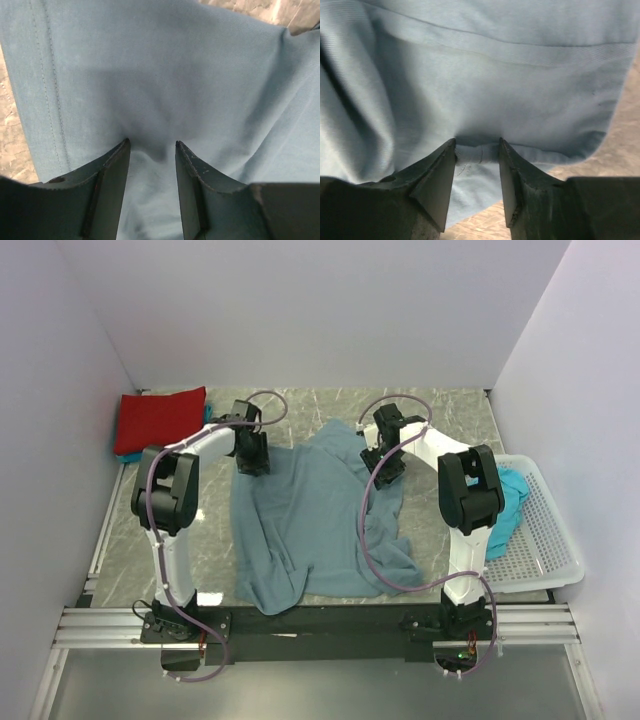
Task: Fold and stack the t-shirts
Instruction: Flatten the tshirt out
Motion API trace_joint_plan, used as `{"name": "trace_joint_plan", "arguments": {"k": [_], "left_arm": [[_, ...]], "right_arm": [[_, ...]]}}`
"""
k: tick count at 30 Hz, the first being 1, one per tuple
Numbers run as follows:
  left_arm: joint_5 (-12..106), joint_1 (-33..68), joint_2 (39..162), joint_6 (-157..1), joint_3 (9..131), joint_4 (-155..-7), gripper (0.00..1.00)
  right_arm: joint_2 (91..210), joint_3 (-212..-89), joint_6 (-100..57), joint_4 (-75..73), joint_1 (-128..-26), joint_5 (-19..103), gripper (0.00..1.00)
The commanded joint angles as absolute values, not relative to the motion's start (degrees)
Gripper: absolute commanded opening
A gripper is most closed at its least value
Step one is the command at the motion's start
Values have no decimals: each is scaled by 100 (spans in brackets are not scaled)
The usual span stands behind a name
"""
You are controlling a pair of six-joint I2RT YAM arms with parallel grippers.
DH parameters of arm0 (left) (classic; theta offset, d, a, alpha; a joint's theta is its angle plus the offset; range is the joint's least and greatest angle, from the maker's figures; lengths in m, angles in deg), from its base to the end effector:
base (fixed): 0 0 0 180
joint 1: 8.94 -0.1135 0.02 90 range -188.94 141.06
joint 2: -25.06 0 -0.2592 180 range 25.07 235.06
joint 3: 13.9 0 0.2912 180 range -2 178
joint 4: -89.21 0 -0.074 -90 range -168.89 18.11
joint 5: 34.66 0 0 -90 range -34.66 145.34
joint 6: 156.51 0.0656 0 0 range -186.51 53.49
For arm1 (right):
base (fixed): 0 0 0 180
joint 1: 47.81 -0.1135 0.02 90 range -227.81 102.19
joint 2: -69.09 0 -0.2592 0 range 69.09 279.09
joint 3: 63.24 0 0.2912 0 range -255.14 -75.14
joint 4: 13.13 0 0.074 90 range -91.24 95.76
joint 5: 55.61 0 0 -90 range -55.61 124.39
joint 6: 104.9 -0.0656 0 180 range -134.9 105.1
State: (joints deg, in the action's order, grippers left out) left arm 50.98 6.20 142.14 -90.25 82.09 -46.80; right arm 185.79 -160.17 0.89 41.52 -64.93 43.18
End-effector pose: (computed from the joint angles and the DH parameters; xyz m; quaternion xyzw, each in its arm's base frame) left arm 0.4509 -0.1272 0.1131 -0.0650 0.9736 -0.1068 0.1909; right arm 0.4250 0.1414 0.1128 -0.2898 0.9445 0.0775 0.1343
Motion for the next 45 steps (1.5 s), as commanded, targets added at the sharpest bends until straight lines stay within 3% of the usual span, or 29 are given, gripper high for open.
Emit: {"name": "trace_joint_plan", "arguments": {"k": [1, 8, 16, 22, 31, 35, 36, 38, 45], "left_arm": [[5516, 478, 14161, -9059, 7790, -4567, 48], [5437, 249, 13327, -9120, 6657, -4769, 48], [5323, -287, 12457, -9243, 5575, -4953, 48], [5235, -700, 11841, -9261, 5029, -5086, 48], [5156, -762, 11350, -9252, 5398, -5033, 48], [4849, -762, 10875, -9208, 5583, -5121, 49], [4805, -762, 10743, -9147, 5592, -5156, 49], [4638, -762, 10322, -9085, 5548, -5244, 51], [4076, -753, 8820, -8734, 5021, -5797, 59]], "right_arm": [[18598, -16004, 31, 4077, -6539, 3931, 44], [18283, -15863, 101, 4077, -6495, 3861, 6], [17325, -15599, 329, 3858, -6258, 3326, 2], [17288, -15705, 549, 3736, -5977, 3088, 2], [17745, -16284, 733, 3137, -5941, 2112, 15], [17790, -16960, 707, 3216, -5941, 1979, 38], [17711, -16988, 681, 3268, -5941, 2075, 39], [17327, -16831, 716, 3409, -5941, 2643, 49], [16252, -15601, 989, 4612, -5993, 5676, 56]]}}
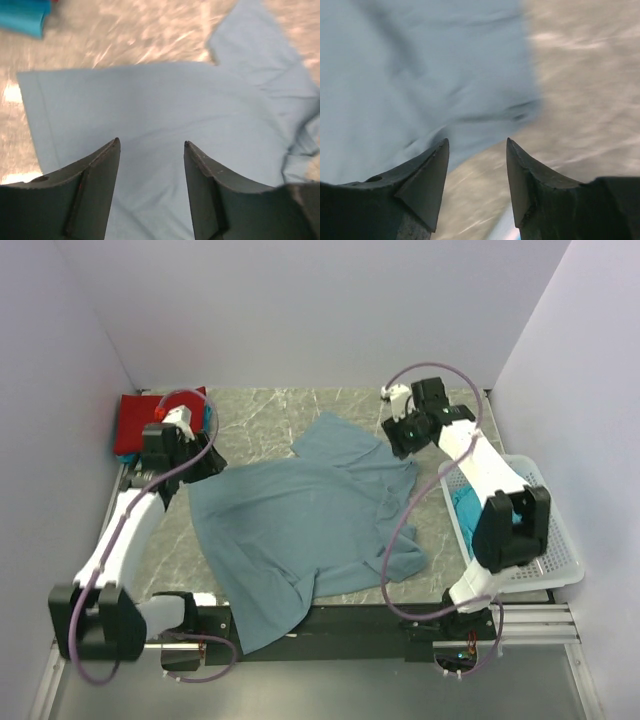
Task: Fold and stack the t-shirts
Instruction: Flatten the tshirt out
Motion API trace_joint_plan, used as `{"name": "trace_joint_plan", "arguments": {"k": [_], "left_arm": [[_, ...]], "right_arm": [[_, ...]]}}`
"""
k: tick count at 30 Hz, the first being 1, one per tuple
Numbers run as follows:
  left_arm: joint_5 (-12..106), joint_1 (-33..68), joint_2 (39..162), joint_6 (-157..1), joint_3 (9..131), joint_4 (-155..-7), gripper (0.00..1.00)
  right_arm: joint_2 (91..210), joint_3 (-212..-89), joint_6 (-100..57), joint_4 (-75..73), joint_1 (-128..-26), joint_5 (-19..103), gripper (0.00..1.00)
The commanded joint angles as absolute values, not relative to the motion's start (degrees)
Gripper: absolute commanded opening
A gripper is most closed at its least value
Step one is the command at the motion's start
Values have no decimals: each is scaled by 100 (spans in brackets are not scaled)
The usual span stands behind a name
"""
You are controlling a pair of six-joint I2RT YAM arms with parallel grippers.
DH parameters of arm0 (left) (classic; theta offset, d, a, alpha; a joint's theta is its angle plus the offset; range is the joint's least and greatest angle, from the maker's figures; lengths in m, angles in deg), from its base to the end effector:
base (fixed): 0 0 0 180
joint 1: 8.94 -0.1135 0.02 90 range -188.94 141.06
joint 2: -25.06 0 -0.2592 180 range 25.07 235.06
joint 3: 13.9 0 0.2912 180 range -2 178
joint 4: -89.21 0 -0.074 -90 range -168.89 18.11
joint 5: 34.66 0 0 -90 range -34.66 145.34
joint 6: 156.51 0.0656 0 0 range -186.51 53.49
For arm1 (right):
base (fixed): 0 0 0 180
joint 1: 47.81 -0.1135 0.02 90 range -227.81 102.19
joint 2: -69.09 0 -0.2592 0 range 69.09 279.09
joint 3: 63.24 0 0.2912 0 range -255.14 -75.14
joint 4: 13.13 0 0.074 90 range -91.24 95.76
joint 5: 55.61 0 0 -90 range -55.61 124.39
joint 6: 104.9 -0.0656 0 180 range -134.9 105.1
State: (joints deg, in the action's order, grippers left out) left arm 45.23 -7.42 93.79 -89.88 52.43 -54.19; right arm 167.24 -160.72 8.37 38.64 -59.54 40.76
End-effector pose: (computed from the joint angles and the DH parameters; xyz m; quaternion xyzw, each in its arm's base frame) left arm 0.3242 -0.0201 0.2556 -0.1332 0.8900 -0.1701 0.4016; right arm 0.4223 0.0951 0.2563 -0.3013 0.8962 0.0200 0.3251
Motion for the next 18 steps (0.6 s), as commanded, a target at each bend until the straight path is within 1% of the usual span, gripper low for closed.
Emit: {"name": "trace_joint_plan", "arguments": {"k": [1, 3, 4, 6, 9, 13, 18], "left_arm": [[4014, -753, 8643, -8699, 4777, -5946, 60], [3891, -753, 8161, -8646, 4512, -6096, 65], [3899, -744, 8010, -8611, 4276, -6131, 66], [3951, -727, 7659, -8558, 4063, -6211, 67], [4057, -543, 7438, -8532, 3948, -6255, 68], [3988, -454, 7551, -8505, 4000, -6281, 68], [3925, -437, 7640, -8496, 4054, -6202, 67]], "right_arm": [[16191, -15408, 945, 4579, -6063, 5688, 57], [16023, -14854, 796, 4325, -6134, 5375, 57], [15988, -14565, 726, 4219, -6178, 5189, 57], [16014, -14431, 637, 4139, -6170, 4960, 57], [16146, -14343, 593, 4226, -6222, 4985, 57], [16269, -14316, 453, 4183, -6407, 4898, 57], [16717, -14439, 286, 4148, -6503, 4512, 57]]}}
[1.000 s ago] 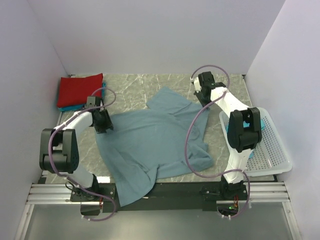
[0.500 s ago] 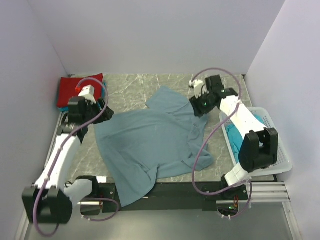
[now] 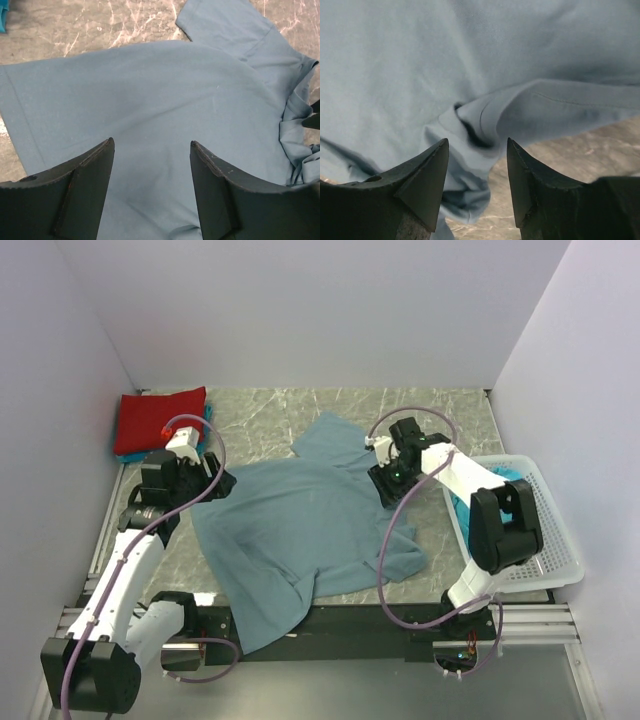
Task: Fold and stack the t-shirts
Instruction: Flatten the tshirt out
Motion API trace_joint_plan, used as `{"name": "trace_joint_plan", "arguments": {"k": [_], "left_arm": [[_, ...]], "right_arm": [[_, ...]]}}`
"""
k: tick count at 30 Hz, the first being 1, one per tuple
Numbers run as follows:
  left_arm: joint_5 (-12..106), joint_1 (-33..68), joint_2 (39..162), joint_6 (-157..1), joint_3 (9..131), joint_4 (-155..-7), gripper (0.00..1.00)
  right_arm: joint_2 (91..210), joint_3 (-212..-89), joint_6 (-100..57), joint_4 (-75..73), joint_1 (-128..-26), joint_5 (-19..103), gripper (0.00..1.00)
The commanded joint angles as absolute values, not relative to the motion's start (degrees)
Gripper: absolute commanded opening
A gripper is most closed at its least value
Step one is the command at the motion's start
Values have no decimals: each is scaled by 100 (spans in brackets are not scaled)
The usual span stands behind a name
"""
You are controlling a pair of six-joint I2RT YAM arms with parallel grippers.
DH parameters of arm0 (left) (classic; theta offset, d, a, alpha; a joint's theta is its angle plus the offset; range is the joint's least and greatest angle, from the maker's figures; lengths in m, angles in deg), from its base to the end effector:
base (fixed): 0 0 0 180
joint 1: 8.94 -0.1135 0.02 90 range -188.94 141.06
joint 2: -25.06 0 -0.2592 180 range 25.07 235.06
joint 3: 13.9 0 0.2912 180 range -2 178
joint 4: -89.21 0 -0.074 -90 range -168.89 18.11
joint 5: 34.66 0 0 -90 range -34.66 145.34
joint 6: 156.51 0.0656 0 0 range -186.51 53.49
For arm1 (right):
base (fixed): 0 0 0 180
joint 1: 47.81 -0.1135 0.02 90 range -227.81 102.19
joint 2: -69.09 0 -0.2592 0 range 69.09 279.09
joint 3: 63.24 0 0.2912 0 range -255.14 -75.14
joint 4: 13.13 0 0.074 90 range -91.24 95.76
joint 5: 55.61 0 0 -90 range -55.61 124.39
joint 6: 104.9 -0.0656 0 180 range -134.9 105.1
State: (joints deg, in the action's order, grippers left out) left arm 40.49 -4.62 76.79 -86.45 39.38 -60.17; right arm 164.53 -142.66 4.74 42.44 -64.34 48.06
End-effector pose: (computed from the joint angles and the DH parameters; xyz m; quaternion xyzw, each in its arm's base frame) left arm 0.2686 -0.0372 0.2581 -0.0512 0.8557 -0.2145 0.4681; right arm 0.3483 0.1196 0.1605 -0.3223 0.9258 0.1131 0.1620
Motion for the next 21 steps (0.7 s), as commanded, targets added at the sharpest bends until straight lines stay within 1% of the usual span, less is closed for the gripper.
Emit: {"name": "trace_joint_plan", "arguments": {"k": [1, 2, 4, 6, 7, 8, 9, 13, 16, 17, 20, 21], "left_arm": [[3934, -437, 7605, -8496, 4045, -6211, 68], [3969, -437, 7561, -8496, 4036, -6211, 67], [3987, -437, 7481, -8496, 4018, -6220, 68], [4005, -428, 7472, -8496, 4018, -6220, 67], [4013, -428, 7472, -8496, 4027, -6220, 68], [3987, -428, 7481, -8496, 4036, -6211, 68], [3978, -428, 7490, -8496, 4036, -6211, 67], [3917, -428, 7437, -8505, 4027, -6237, 68], [3873, -419, 7411, -8514, 4027, -6246, 67], [3864, -419, 7411, -8514, 4018, -6228, 67], [3873, -402, 7376, -8523, 4018, -6237, 67], [3873, -402, 7358, -8523, 4010, -6237, 68]], "right_arm": [[16761, -14448, 268, 4130, -6504, 4424, 57], [16831, -14439, 259, 4113, -6504, 4345, 56], [16858, -14431, 277, 4130, -6504, 4204, 41], [16771, -14431, 285, 4182, -6495, 3933, 22], [16700, -14387, 294, 4191, -6477, 3705, 4], [16491, -14360, 312, 4209, -6477, 3476, 0], [16367, -14317, 338, 4209, -6460, 2952, 0], [15708, -14088, 470, 4340, -6293, 2219, 0], [15417, -13992, 479, 4657, -6205, 2112, 0], [15390, -13956, 461, 4718, -6187, 2077, 2], [15197, -13868, 418, 4894, -6187, 2032, 21], [15075, -13851, 417, 4929, -6187, 2041, 37]]}}
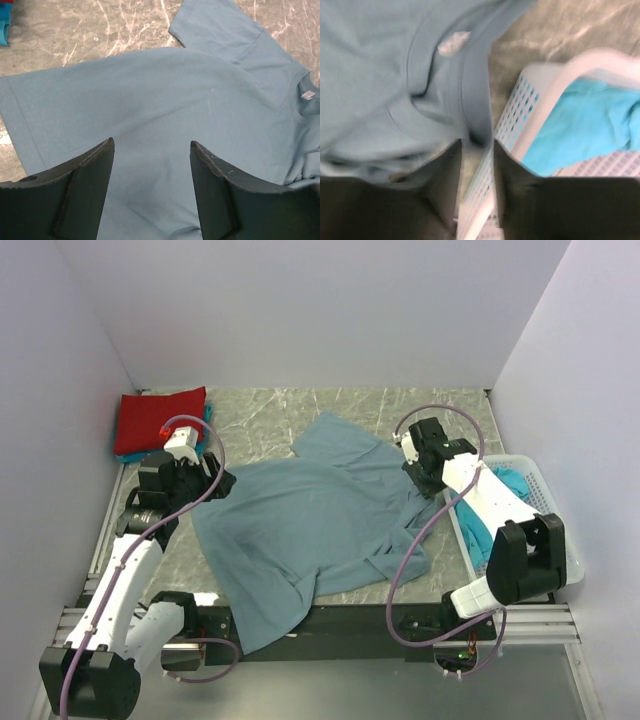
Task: Fold and stack the t-shirts
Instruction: Flatten the tshirt out
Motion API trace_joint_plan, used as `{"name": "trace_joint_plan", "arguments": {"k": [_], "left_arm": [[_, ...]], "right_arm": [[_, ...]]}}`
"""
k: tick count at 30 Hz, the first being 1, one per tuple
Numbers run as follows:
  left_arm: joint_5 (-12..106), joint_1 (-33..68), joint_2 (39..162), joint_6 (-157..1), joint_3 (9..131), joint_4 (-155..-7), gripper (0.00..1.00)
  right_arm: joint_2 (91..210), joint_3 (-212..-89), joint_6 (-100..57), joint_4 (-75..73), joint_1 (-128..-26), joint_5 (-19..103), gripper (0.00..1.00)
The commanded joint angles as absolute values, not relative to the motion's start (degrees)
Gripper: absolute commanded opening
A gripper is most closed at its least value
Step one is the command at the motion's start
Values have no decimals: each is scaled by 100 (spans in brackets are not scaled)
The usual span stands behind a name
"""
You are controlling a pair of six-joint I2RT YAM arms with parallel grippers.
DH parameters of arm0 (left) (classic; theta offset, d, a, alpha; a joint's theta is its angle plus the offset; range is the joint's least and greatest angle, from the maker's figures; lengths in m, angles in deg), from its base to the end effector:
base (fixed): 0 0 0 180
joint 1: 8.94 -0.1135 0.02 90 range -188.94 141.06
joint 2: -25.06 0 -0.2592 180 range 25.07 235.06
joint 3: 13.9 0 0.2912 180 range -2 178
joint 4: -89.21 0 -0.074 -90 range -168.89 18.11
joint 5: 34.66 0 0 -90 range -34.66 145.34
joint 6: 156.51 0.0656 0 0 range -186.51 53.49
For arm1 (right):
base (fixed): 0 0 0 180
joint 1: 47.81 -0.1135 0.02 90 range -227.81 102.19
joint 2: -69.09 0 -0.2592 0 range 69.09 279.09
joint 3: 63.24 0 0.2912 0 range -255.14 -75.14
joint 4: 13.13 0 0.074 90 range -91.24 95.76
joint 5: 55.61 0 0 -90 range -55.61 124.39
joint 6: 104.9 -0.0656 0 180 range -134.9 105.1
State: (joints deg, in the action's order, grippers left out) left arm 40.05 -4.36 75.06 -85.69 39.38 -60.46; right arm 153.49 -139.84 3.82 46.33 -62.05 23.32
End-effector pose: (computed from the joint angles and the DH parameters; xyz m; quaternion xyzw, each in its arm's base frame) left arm 0.2641 -0.0385 0.2663 -0.0385 0.8473 -0.2176 0.4830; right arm 0.3295 0.0706 0.2043 -0.2586 0.9411 -0.1022 0.1924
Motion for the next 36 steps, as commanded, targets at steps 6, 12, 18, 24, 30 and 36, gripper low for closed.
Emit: {"name": "trace_joint_plan", "arguments": {"k": [6, 12, 18, 24, 30, 36], "left_arm": [[3925, -375, 7367, -8514, 4018, -6237, 67], [4162, -375, 7402, -8523, 4027, -6184, 68], [4706, -375, 7420, -8505, 4045, -6088, 67], [5129, -375, 7384, -8505, 4045, -6096, 68], [5279, -384, 7455, -8496, 4062, -6088, 67], [5165, -384, 7543, -8487, 4071, -6114, 67]], "right_arm": [[14775, -14219, 522, 5114, -6196, 2242, 56], [15388, -15552, 1163, 5149, -6196, 4293, 68], [17549, -17310, 1376, 5176, -6187, 5828, 70], [19984, -20122, 366, 5359, -6196, 5075, 62], [20883, -20919, 57, 4616, -6178, 3906, 60], [21217, -20865, 22, 4806, -6152, 3957, 59]]}}
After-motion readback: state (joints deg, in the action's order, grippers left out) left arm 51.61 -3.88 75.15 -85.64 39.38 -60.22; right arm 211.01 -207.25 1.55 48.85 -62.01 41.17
